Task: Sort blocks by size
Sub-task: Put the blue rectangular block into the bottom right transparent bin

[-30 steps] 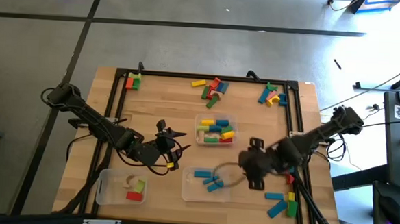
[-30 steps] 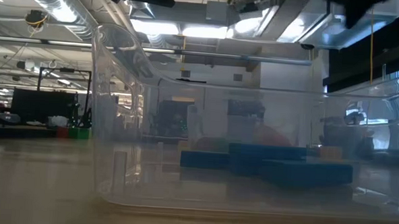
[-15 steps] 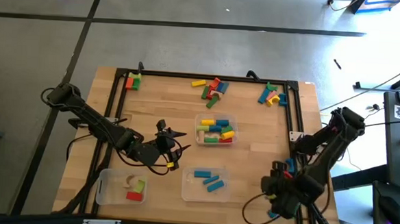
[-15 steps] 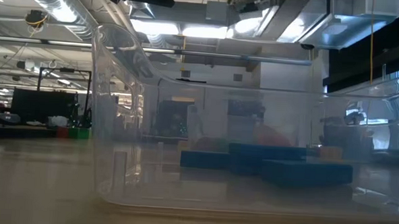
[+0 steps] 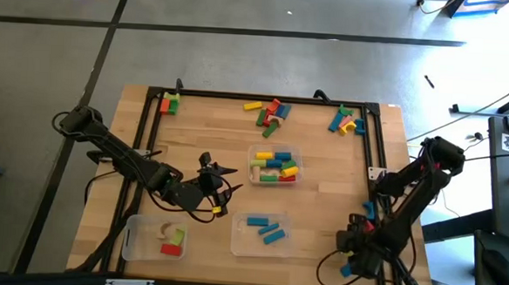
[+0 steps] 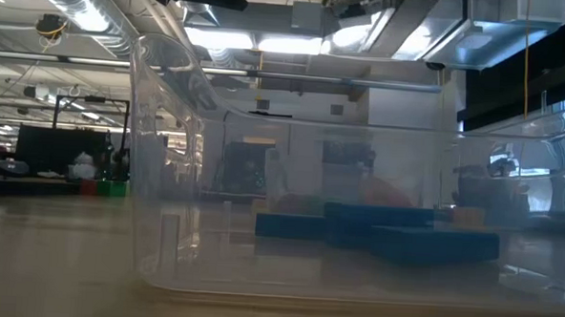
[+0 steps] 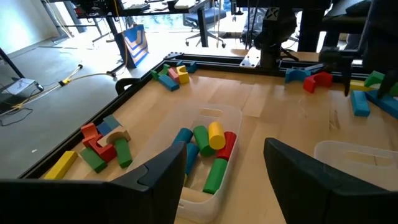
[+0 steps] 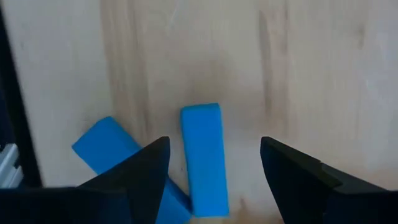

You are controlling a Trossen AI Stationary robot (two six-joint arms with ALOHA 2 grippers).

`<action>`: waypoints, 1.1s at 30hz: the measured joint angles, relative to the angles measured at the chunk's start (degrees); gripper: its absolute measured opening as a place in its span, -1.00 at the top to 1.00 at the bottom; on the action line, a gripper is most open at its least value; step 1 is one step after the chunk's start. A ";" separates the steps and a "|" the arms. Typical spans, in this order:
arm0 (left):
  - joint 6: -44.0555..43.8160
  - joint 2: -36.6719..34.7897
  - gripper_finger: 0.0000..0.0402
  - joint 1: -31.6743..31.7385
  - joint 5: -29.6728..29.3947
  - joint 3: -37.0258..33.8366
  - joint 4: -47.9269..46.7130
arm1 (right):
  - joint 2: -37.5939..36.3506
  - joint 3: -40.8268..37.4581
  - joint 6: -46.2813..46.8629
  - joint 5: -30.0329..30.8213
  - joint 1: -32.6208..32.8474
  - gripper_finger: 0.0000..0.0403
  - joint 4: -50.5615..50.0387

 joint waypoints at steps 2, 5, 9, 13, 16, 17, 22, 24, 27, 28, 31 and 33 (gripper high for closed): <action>0.02 0.00 -0.05 -0.02 0.00 0.00 -0.01 | 0.00 -1.25 0.00 -0.23 0.00 -0.25 2.94; 0.02 0.00 -0.05 0.00 0.00 0.00 -0.01 | 0.00 -2.71 0.24 -0.41 0.00 -0.25 6.05; 0.03 0.00 -0.05 -0.01 -0.01 0.00 -0.02 | 0.08 -4.09 0.63 -0.34 0.00 -0.25 7.93; 0.03 0.00 -0.05 0.00 0.00 0.00 -0.02 | 1.82 -4.23 0.61 -1.43 0.00 -0.25 8.82; 0.24 0.00 -0.05 -0.01 -0.01 0.00 -0.07 | 4.15 -4.18 0.10 -2.82 0.00 -0.25 10.78; 0.24 0.02 -0.05 -0.02 0.00 0.00 -0.05 | 4.86 -4.03 0.04 -2.85 0.00 -0.25 10.83; 0.22 0.01 -0.05 -0.01 -0.01 0.00 -0.11 | 7.25 -3.86 -0.07 -2.26 0.00 -0.24 9.61; 0.22 0.02 -0.05 -0.02 0.00 0.00 -0.09 | 7.30 -3.88 -0.07 -1.82 0.02 -0.18 9.38; 0.23 0.01 -0.05 -0.01 -0.02 0.00 -0.10 | 7.36 -3.92 -0.07 -1.46 0.02 -0.01 8.96; 0.22 0.00 -0.05 -0.02 0.00 0.00 -0.09 | 7.38 -3.94 -0.07 -1.41 0.00 0.06 8.77; 0.23 0.00 -0.05 -0.02 -0.02 0.00 -0.09 | 7.41 -4.03 -0.07 -0.94 0.00 0.28 8.25; 0.23 0.02 -0.05 -0.01 -0.02 0.00 -0.11 | 7.44 -4.03 -0.06 -0.94 0.00 0.42 8.07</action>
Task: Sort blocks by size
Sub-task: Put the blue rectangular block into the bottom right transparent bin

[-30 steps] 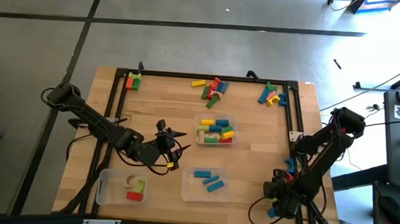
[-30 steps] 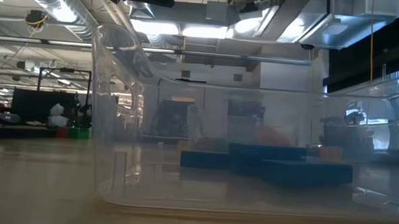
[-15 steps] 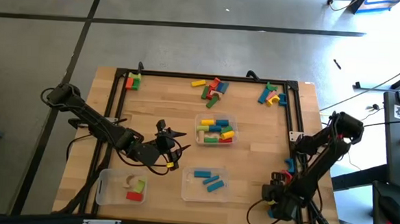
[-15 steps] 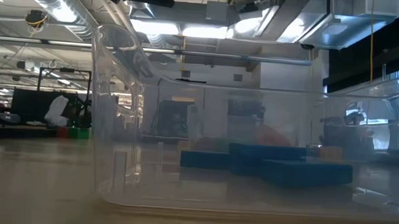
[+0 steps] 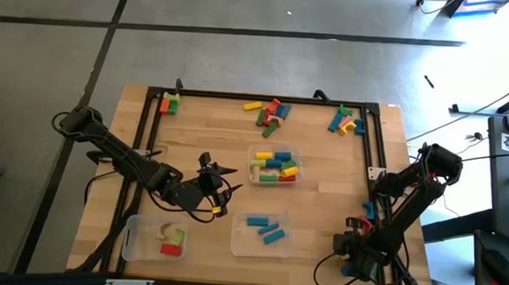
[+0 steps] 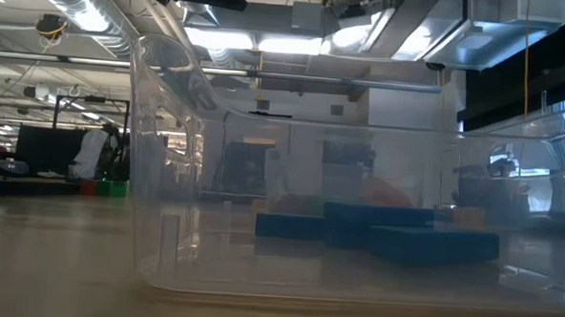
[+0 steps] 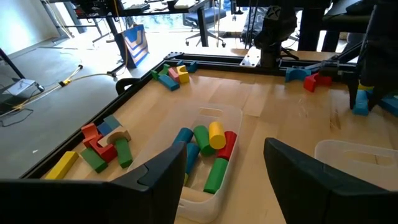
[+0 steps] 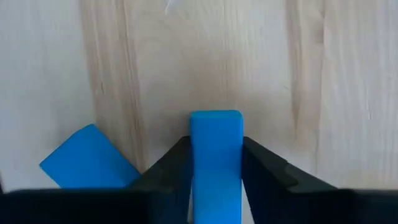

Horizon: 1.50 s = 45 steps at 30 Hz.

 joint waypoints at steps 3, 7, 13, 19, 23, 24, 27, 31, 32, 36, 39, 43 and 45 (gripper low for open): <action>-0.02 0.00 -0.05 0.00 0.01 0.00 0.00 | 0.19 0.73 0.00 -0.14 -0.02 0.50 -1.10; 0.01 0.00 -0.05 0.02 0.01 0.00 -0.05 | 0.42 3.42 -0.23 -0.30 -0.09 0.50 -3.80; -0.02 -0.01 -0.05 0.02 0.01 0.00 -0.09 | 0.46 8.49 -2.49 1.74 -0.77 0.43 -6.60; -0.15 0.00 -0.05 0.01 0.00 0.00 -0.24 | 0.39 13.69 -7.69 1.67 -4.56 0.46 -9.49; -0.17 -0.02 -0.05 0.02 0.01 0.00 -0.69 | 0.36 18.38 -12.03 2.20 -8.25 0.44 -9.44; -0.17 0.00 -0.05 0.02 0.00 0.00 -0.72 | 0.34 19.73 -13.00 2.56 -9.21 0.44 -9.43; -0.19 -0.01 -0.05 0.00 0.01 0.00 -0.79 | 0.34 24.08 -17.32 3.96 -11.78 0.44 -9.32; -0.19 -0.01 -0.05 0.01 0.02 0.00 -0.79 | 0.30 29.55 -26.01 8.47 -14.62 0.43 -6.86; -0.19 0.01 -0.05 0.01 0.01 0.00 -0.79 | 0.28 30.44 -28.44 9.82 -15.25 0.43 -5.30; -0.21 0.00 -0.05 0.01 0.02 0.00 -0.79 | 0.24 31.12 -37.05 14.40 -17.73 0.43 2.48; -0.39 -0.02 -0.05 -0.01 0.01 0.00 -0.79 | 0.24 29.92 -41.34 15.13 -19.71 0.43 7.91; -0.23 -0.01 -0.05 -0.01 -0.01 0.00 -0.79 | 0.24 27.77 -43.15 15.13 -22.57 0.43 11.12; -0.23 -0.02 -0.05 0.00 0.01 0.00 -0.79 | 0.24 26.18 -43.71 15.09 -23.85 0.43 13.29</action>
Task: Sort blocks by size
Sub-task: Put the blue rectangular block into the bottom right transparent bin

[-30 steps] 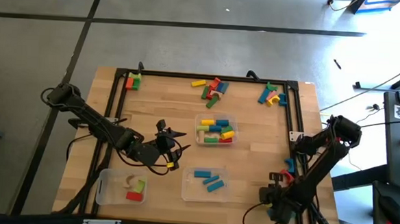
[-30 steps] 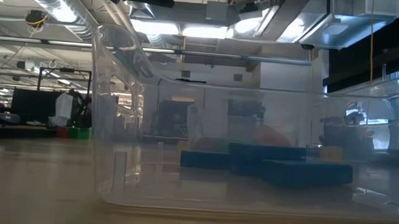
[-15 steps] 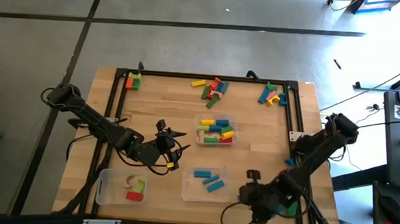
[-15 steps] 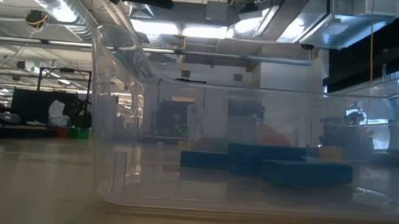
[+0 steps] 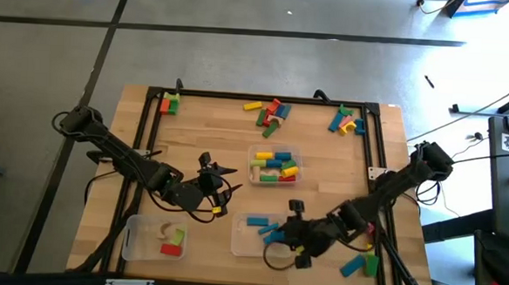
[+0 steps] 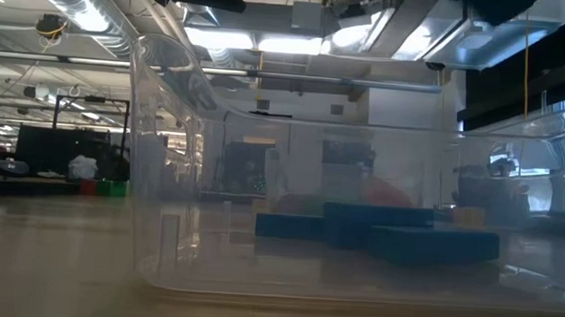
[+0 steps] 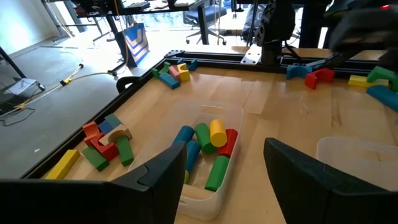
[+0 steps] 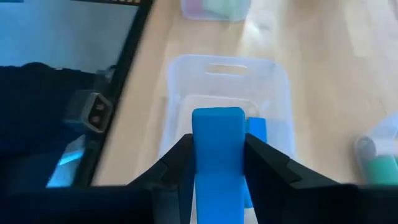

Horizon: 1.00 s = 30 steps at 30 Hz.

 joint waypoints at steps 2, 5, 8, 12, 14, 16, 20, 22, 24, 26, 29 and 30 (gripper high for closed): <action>0.00 0.00 -0.05 0.01 0.01 0.00 0.02 | 0.00 -1.92 -0.27 -0.08 -1.02 0.43 1.74; -0.24 0.00 -0.05 -0.01 -0.01 0.00 0.04 | 0.00 -5.46 -1.24 -1.03 -1.93 0.43 7.28; -0.26 0.01 -0.05 -0.01 -0.01 0.00 0.07 | 0.00 -8.97 -2.19 -1.66 -2.19 0.43 12.77; -0.22 0.02 -0.05 -0.01 0.01 0.00 0.07 | 0.00 -11.99 -3.05 -1.66 -2.19 0.43 16.70; -0.22 0.01 -0.05 0.00 0.00 0.00 0.07 | 0.00 -13.53 -3.01 -1.66 -2.19 0.43 17.57; -0.22 0.00 -0.05 -0.01 0.01 0.00 0.07 | 0.00 -15.27 -2.97 -1.68 -2.19 0.43 20.10; -0.22 0.01 -0.05 0.00 -0.01 0.00 0.07 | 0.00 -18.14 -2.88 -1.69 -2.19 0.43 26.38; -0.22 0.02 -0.05 0.00 -0.01 0.00 0.05 | 0.00 -18.79 -2.85 -1.69 -2.19 0.43 28.63; -0.22 0.00 -0.05 0.01 0.00 0.00 0.06 | 0.18 -18.91 -2.85 -1.69 -2.17 0.43 29.37; -0.22 0.00 -0.05 -0.01 -0.01 0.00 0.07 | 1.25 -18.88 -2.79 -2.76 -2.14 0.43 30.32; -0.22 0.02 -0.05 0.00 0.01 0.00 0.02 | 4.45 -18.91 -2.81 -6.03 -2.10 0.43 32.61; -0.22 0.01 -0.05 0.00 0.00 0.00 -0.07 | 5.50 -18.91 -2.83 -6.75 -2.08 0.43 32.87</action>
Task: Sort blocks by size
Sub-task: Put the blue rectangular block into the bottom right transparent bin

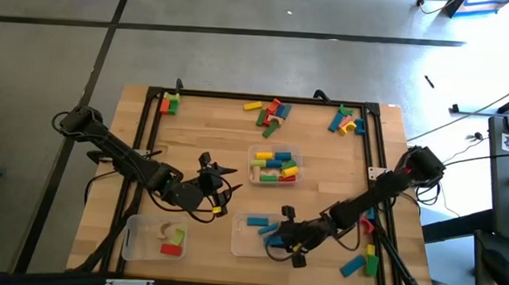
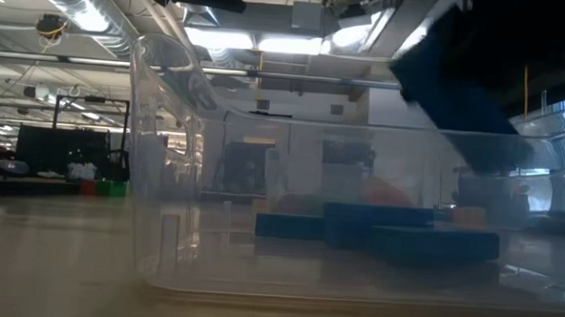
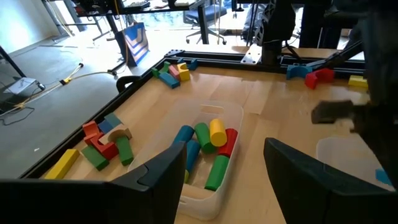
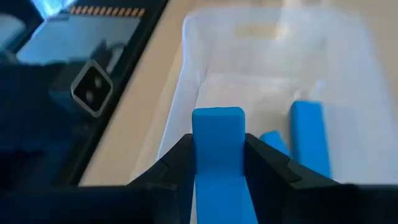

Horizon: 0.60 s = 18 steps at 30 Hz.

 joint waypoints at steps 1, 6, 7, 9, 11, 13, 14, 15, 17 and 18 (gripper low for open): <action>0.00 0.00 -0.05 -0.01 0.00 0.00 -0.01 | 0.89 0.10 0.01 -0.28 0.00 0.43 0.01; -0.06 0.01 -0.05 0.01 0.01 0.00 -0.04 | 2.71 0.39 0.05 -0.36 0.00 0.43 0.03; -0.08 0.01 -0.05 -0.01 0.01 0.00 -0.06 | 2.76 0.39 0.31 -0.53 0.00 0.43 -0.15; -0.03 0.01 -0.05 -0.01 0.00 0.00 -0.07 | 2.78 0.39 1.41 -1.36 0.00 0.43 -0.10; -0.06 0.01 -0.05 0.00 0.00 0.00 -0.07 | 2.78 0.42 3.01 -1.36 0.00 0.43 0.11; -0.11 0.01 -0.05 0.01 -0.01 0.00 -0.09 | 2.78 0.42 3.42 -1.38 0.00 0.42 0.50; -0.15 0.01 -0.05 0.01 0.01 0.00 -0.09 | 2.78 0.44 3.43 -1.37 0.00 0.41 0.50; -0.17 0.01 -0.05 -0.01 0.01 0.00 -0.11 | 2.78 0.44 3.43 -1.38 0.00 0.38 0.44; -0.17 0.01 -0.05 -0.01 -0.01 0.00 -0.15 | 2.78 0.44 3.43 -1.38 0.00 0.31 0.15; -0.17 0.01 -0.05 0.01 0.00 0.00 -0.15 | 2.78 0.44 3.43 -1.38 0.00 0.27 0.17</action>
